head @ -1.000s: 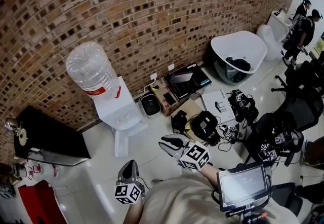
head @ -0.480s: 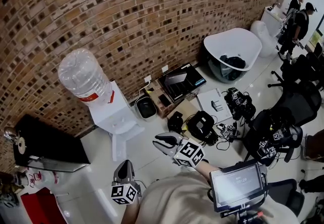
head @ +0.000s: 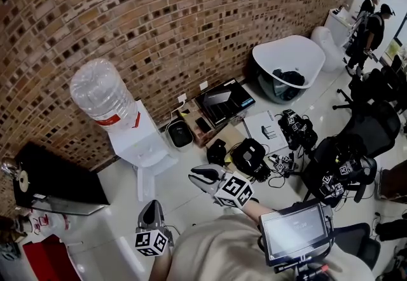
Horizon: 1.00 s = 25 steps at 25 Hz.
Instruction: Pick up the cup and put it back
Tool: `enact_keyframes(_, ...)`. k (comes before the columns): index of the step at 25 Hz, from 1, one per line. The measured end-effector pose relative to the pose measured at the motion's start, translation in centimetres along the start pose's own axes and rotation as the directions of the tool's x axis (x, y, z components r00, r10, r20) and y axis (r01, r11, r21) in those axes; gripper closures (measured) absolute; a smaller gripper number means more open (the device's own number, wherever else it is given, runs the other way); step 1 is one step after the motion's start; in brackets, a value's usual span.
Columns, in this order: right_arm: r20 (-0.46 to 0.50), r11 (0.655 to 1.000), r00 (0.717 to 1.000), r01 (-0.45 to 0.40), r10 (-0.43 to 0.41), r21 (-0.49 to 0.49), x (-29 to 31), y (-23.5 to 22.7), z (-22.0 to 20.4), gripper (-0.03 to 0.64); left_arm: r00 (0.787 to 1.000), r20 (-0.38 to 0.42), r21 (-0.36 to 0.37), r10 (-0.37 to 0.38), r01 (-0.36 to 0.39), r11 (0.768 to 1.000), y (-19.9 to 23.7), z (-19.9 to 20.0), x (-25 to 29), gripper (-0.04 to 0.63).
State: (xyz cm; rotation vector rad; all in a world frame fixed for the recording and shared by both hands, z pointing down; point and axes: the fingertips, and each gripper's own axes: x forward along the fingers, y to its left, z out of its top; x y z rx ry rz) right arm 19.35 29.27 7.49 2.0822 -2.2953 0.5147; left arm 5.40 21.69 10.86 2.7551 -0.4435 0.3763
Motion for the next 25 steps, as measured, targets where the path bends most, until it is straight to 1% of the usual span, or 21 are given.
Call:
enact_keyframes(2, 0.005, 1.000, 1.000, -0.005, 0.005, -0.027, 0.1, 0.5, 0.1, 0.571, 1.000, 0.000, 0.000, -0.003, 0.003, 1.000, 0.0, -0.1, -0.1, 0.594)
enact_keyframes(5, 0.010, 0.999, 1.000, -0.002, 0.003, -0.046, 0.0, 1.0, 0.0, 0.598, 1.000, -0.003, -0.002, -0.010, 0.010, 1.000, 0.0, -0.4, -0.2, 0.594)
enact_keyframes(17, -0.012, 0.998, 1.000, 0.027, -0.028, -0.055, -0.4, 1.4, -1.1, 0.612, 0.999, -0.022, -0.026, -0.042, 0.041, 0.999, 0.2, -1.2, 0.0, 0.594)
enact_keyframes(25, -0.019, 0.999, 1.000, 0.013, -0.014, -0.044, -1.4, 1.1, -1.8, 0.612, 0.997, -0.046, -0.025, -0.066, 0.065, 0.998, -1.4, -2.0, 0.9, 0.594)
